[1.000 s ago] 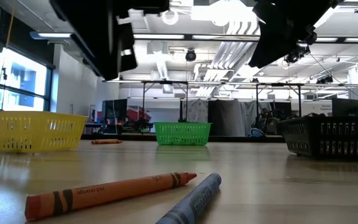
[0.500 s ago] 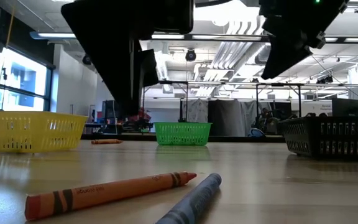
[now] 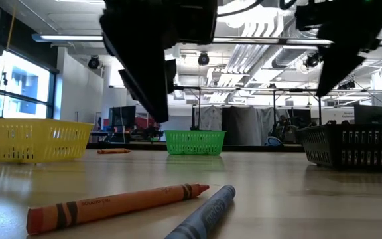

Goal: Sort crayons
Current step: Put the orange crayon into the black basket

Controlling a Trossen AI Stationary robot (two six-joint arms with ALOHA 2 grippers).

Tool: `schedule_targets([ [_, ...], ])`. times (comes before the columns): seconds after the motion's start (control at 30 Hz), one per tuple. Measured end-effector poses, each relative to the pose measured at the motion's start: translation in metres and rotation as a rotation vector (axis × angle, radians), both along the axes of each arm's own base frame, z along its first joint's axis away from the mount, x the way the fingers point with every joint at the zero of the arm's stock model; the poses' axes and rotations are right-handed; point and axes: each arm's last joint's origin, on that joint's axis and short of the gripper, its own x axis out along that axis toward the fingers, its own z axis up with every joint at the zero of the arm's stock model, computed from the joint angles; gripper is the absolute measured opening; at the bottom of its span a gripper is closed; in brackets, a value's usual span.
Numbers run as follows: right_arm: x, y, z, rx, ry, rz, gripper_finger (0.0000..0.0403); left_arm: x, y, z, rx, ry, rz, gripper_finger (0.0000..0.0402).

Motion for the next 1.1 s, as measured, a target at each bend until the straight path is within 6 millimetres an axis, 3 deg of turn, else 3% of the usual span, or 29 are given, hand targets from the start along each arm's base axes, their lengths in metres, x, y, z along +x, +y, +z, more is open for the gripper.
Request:
schedule_targets([
  [0.23, -0.010, 0.018, -0.002, 0.169, 0.072, 0.010, 0.0128, -0.005, -0.030, 0.001, -0.037, -0.037, 0.044, 0.0094],
  [0.6, -0.025, 0.048, -0.003, 0.215, 0.040, 0.083, 0.0128, -0.014, -0.068, -0.009, 0.152, -0.188, 0.143, 0.0094],
  [1.1, -0.031, 0.062, -0.002, 0.226, -0.004, 0.149, 0.0128, -0.027, -0.108, -0.017, -0.017, -0.185, 0.285, 0.0094],
])
